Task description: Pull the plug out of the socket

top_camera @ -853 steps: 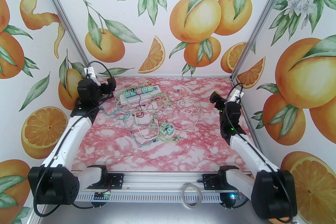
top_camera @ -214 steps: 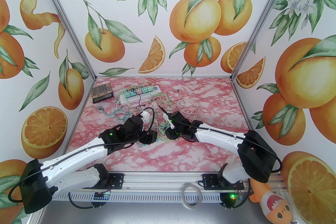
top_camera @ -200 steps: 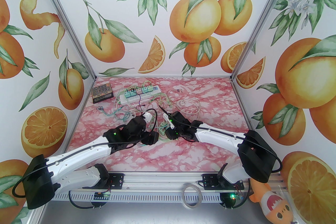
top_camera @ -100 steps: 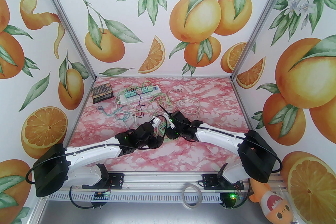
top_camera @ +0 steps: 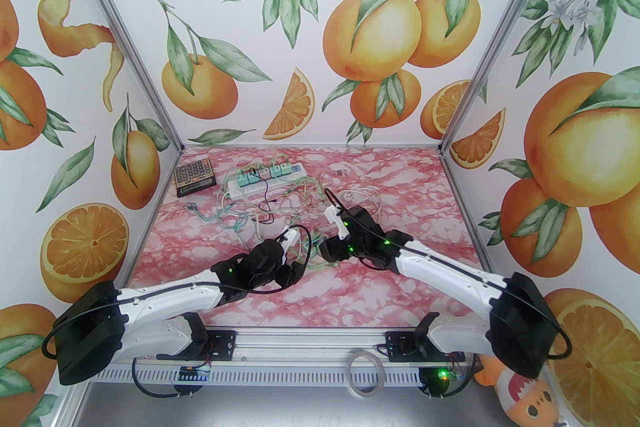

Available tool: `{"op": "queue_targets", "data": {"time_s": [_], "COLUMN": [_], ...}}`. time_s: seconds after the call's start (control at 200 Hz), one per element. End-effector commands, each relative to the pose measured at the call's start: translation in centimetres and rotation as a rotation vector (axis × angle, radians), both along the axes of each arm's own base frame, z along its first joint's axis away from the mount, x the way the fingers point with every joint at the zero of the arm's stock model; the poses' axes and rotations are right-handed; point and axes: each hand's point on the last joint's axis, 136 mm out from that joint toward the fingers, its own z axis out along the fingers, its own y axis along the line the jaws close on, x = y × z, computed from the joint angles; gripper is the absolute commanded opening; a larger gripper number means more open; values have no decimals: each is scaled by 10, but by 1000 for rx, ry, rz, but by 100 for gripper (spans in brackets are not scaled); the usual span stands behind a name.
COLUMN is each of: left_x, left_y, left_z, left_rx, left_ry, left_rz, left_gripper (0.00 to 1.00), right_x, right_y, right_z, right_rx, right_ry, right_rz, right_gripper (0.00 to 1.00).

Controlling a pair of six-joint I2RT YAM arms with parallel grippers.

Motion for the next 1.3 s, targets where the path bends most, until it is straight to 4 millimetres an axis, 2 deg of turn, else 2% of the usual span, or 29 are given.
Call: {"op": "queue_targets", "data": {"time_s": [0.0,0.215,0.49,0.726,0.896,0.971,1.011,1.101,1.166,1.291], "left_x": [8,26,52,53,53,52,51,51,51,48], "left_y": [-16,-27,-37,-58,-61,-62,-62,-63,-64,-67], "left_z": [10,-1,-5,-7,-11,-12,-14,-14,-13,-13], "left_rx": [-43,30,32,22,27,19,21,18,15,23], "left_ry": [-59,-107,-120,-97,-90,-77,-69,-59,-52,-53], "left_rz": [-43,-64,-68,-152,-163,-163,-168,-161,-158,-160], "left_gripper": [70,71,71,69,53,51,46,45,40,40], "right_x": [-10,-6,-9,-10,-6,-3,-2,2,4,10], "right_y": [-15,-30,-38,-33,-28,-25,-22,-14,-7,0], "right_z": [-2,13,8,7,2,1,-1,-4,-6,-10], "right_rx": [44,150,147,156,170,179,189,220,239,249], "right_ry": [75,105,136,155,168,175,183,203,218,214], "right_rz": [-64,-167,-198,-183,-181,-186,-183,-182,-176,-178], "right_gripper": [63,63,63,63,63,63,63,61,59,57]}}
